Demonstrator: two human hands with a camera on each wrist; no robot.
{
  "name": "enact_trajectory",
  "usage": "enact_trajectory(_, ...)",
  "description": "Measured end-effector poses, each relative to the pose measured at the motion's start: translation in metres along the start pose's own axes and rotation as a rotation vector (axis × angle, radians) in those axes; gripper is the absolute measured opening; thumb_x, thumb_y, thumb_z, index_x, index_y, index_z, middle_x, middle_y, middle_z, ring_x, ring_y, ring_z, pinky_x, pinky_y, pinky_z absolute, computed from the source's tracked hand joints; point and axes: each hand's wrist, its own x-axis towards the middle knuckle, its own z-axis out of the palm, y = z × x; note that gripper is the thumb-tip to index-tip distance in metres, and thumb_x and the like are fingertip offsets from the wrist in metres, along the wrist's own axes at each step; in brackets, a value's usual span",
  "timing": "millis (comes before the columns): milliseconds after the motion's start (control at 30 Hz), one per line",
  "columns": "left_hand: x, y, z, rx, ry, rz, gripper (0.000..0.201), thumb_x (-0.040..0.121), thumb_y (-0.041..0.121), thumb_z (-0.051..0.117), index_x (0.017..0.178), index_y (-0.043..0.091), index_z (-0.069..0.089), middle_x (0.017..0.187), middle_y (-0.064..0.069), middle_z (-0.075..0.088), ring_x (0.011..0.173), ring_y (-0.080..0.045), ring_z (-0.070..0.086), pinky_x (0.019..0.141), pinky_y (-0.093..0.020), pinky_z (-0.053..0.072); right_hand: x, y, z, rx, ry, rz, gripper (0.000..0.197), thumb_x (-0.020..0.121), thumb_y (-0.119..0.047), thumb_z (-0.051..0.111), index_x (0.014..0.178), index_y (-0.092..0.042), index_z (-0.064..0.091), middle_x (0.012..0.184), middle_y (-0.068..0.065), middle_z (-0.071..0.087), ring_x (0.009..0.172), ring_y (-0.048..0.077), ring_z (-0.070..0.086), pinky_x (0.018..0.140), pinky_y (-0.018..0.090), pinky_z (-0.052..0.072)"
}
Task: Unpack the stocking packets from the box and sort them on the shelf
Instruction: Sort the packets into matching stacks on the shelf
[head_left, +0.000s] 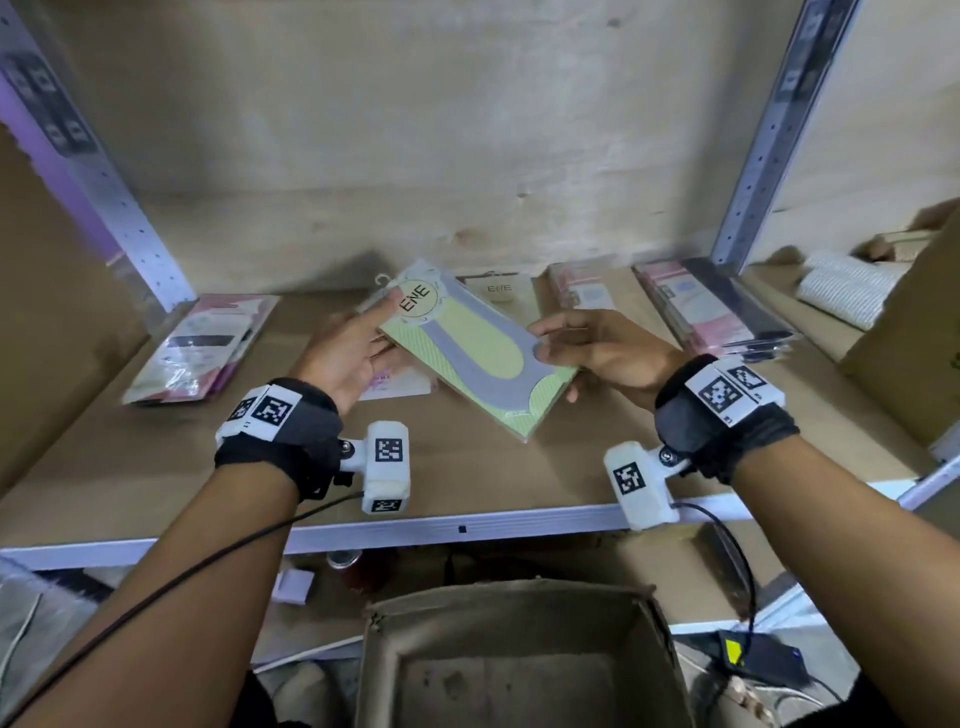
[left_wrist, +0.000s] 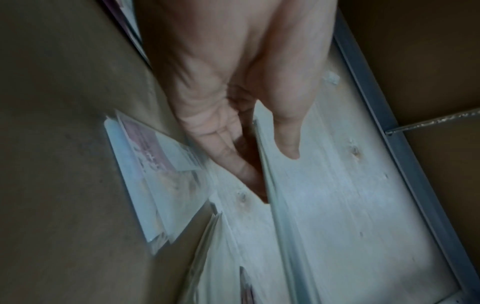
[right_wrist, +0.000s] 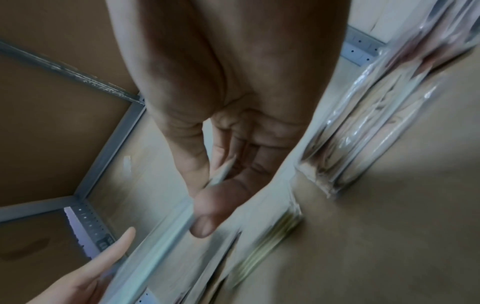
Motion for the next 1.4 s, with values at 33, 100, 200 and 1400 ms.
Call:
enact_trajectory(33,0.002,-0.001,0.000,0.016,0.028,0.000,0.043,0.096,0.034,0.062,0.127,0.005,0.062,0.116,-0.012,0.073,0.096,-0.018,0.073,0.069,-0.027,0.061,-0.002,0.001,-0.002,-0.008,-0.001,0.009,0.034,0.084,-0.019,0.076,0.115,-0.013,0.066,0.103,0.005,0.075,0.075,0.040,0.058,0.052,0.028,0.054)
enact_trajectory(100,0.007,-0.004,0.000,0.109,0.080,-0.015,0.050,0.095,0.046,0.059,0.125,0.006,0.064,0.112,-0.011,0.074,0.097,-0.020,0.073,0.067,-0.027,0.059,-0.005,0.003,-0.003,-0.025,-0.002,0.028,0.032,0.083,-0.016,0.076,0.114,-0.010,0.066,0.099,0.007,0.073,0.076,0.041,0.058,0.051,0.028,0.055)
enact_trajectory(200,0.012,-0.011,0.005,0.265,0.211,-0.015,0.045,0.093,0.056,0.056,0.105,0.015,0.070,0.093,-0.002,0.078,0.093,-0.019,0.073,0.075,-0.030,0.057,-0.010,0.004,-0.004,-0.089,-0.022,0.073,0.033,0.084,-0.014,0.075,0.115,-0.006,0.065,0.097,0.011,0.070,0.077,0.041,0.058,0.054,0.030,0.057)
enact_trajectory(1400,0.038,-0.044,0.058,0.467,0.148,0.081,0.036,0.077,0.008,0.083,0.109,0.006,0.067,0.089,-0.010,0.072,0.059,-0.014,0.068,0.066,-0.022,0.058,0.034,-0.019,0.016,-0.339,0.459,0.199,0.027,0.073,-0.007,0.078,0.097,0.002,0.069,0.084,0.008,0.066,0.071,0.023,0.068,0.078,0.045,0.061)
